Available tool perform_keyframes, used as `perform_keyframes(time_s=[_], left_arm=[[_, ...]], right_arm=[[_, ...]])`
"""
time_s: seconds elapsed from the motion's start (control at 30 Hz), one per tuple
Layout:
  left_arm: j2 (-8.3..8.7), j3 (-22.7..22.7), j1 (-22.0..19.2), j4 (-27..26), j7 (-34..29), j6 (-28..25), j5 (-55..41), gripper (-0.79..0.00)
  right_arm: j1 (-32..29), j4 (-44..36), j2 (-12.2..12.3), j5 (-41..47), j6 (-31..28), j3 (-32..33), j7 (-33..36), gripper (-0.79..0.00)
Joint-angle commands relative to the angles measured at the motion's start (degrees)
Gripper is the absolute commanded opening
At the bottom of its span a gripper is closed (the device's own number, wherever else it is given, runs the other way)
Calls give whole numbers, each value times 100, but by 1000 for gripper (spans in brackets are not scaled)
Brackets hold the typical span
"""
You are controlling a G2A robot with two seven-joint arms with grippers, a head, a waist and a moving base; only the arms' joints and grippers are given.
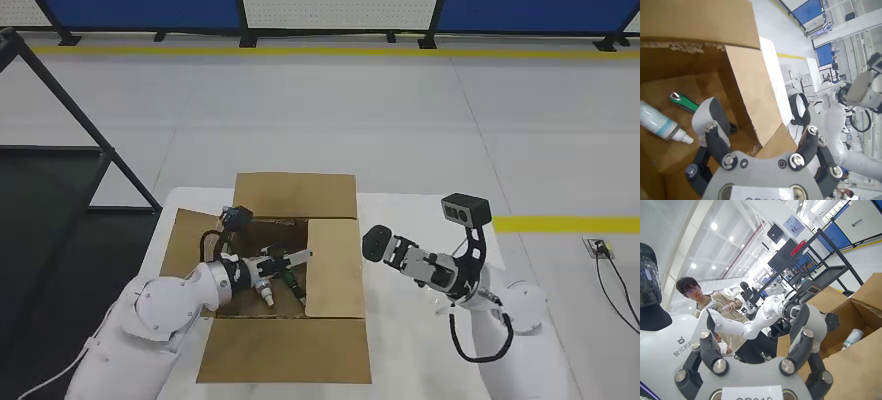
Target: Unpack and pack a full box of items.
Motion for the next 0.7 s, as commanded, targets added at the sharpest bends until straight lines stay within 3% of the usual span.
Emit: perform_keyframes(time_s=[0.0, 0.3, 0.67], left_arm=[[-34, 180, -204, 218, -297, 219, -215, 0], [-39, 198, -165, 198, -265, 177, -256, 0], [-245, 818, -437, 586, 375, 127, -422, 0]], right_arm=[[-125, -60, 61, -34, 49, 69, 49, 0], [-152, -84, 63, -58, 65, 64, -39, 0], [-501, -755, 280, -100, 314, -91, 315, 0]])
